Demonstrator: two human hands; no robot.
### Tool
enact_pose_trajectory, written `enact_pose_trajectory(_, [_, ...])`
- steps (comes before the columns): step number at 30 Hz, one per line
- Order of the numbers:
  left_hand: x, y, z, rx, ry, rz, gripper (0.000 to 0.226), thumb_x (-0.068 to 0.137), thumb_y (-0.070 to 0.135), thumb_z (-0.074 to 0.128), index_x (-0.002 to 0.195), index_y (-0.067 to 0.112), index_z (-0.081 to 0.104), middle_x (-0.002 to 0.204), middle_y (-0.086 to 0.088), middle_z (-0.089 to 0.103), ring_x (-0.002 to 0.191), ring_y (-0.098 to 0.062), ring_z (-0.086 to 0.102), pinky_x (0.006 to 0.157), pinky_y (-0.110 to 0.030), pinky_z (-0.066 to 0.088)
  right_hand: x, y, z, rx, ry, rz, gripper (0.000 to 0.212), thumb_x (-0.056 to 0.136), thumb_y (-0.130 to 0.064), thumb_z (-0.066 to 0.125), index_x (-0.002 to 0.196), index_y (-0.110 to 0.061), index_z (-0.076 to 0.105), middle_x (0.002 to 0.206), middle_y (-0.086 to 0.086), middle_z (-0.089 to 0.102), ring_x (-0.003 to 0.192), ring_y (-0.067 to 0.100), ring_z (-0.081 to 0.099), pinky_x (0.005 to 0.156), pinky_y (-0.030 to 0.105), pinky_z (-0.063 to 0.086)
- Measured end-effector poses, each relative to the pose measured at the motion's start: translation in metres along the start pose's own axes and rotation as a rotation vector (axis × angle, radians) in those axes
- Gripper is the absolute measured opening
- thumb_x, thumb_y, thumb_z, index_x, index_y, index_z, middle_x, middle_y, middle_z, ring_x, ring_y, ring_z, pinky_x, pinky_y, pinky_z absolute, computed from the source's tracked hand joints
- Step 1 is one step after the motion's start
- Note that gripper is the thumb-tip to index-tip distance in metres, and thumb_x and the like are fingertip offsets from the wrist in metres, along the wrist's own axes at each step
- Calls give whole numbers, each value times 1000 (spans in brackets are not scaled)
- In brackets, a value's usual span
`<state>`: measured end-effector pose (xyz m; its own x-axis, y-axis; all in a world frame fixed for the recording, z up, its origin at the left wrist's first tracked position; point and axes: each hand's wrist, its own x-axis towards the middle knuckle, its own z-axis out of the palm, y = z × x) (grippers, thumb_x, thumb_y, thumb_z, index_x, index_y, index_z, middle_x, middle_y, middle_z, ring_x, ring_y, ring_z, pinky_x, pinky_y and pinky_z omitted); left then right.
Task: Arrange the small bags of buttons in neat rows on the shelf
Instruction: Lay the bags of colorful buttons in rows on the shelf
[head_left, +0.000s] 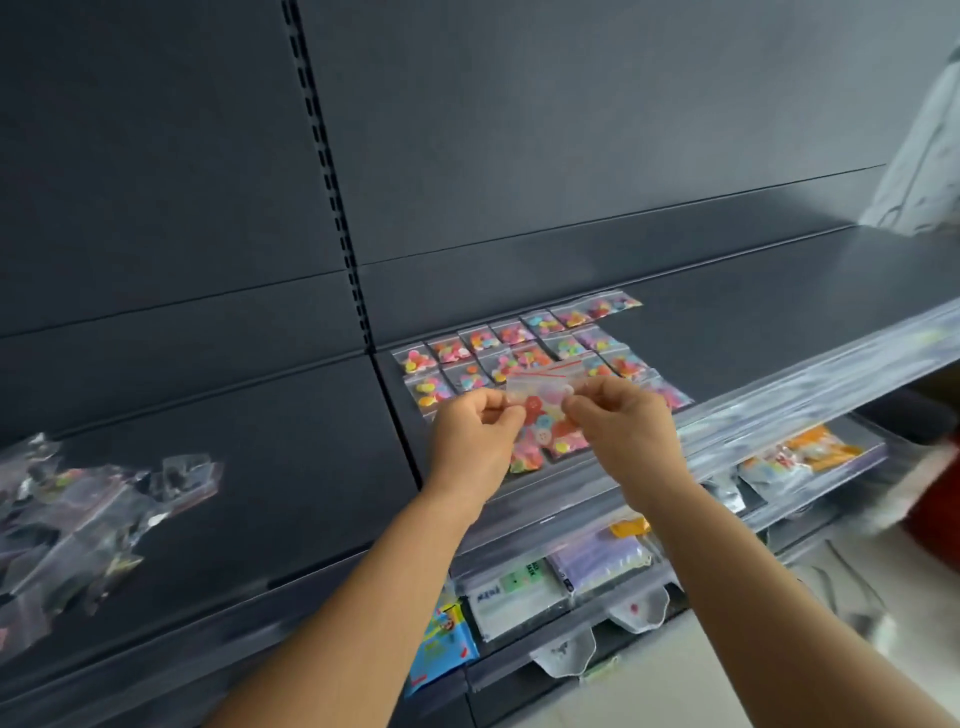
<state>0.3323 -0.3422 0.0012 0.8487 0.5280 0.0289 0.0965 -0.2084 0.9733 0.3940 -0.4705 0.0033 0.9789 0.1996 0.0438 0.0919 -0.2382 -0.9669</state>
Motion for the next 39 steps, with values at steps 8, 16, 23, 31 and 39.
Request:
enact_pose_trajectory(8, [60,10,70,15,-97,71,15,88,23,60,76,19,67,69,5,70,71,-14,69,72,-43,59,63,17,-52,1,139,17,21,87,-20,60,69,-23,70,69,10,68,54,14,51,51,28,45])
enact_pose_trajectory(16, [136,18,118,106,-100,103,8,85,19,65,79,21,60,78,2,68,71,-13,64,57,-21,46,147,29,-85,-83,242,6,18,86,-17,60,73,-25,68,61,-10,68,53,13,52,46,23,45])
enact_pose_trajectory(23, [176,17,160,215,-62,89,9,88,17,62,96,18,56,88,3,66,78,-12,63,60,-20,45,208,47,-104,-174,253,18,14,87,-16,58,78,-22,67,63,-12,68,47,7,50,41,19,42])
enact_pose_trajectory(31, [210,10,218,411,78,4,14,91,14,57,104,19,53,82,4,66,62,-4,57,45,-13,35,288,82,-119,-281,36,61,13,83,-12,55,84,-19,66,73,-8,69,54,9,55,47,21,39])
enact_pose_trajectory(39, [226,14,260,586,191,-79,28,89,9,57,113,21,48,102,2,63,83,-17,61,69,-33,53,338,102,-130,-424,-200,-38,17,84,-11,57,97,-21,57,83,-9,64,78,12,60,55,14,38])
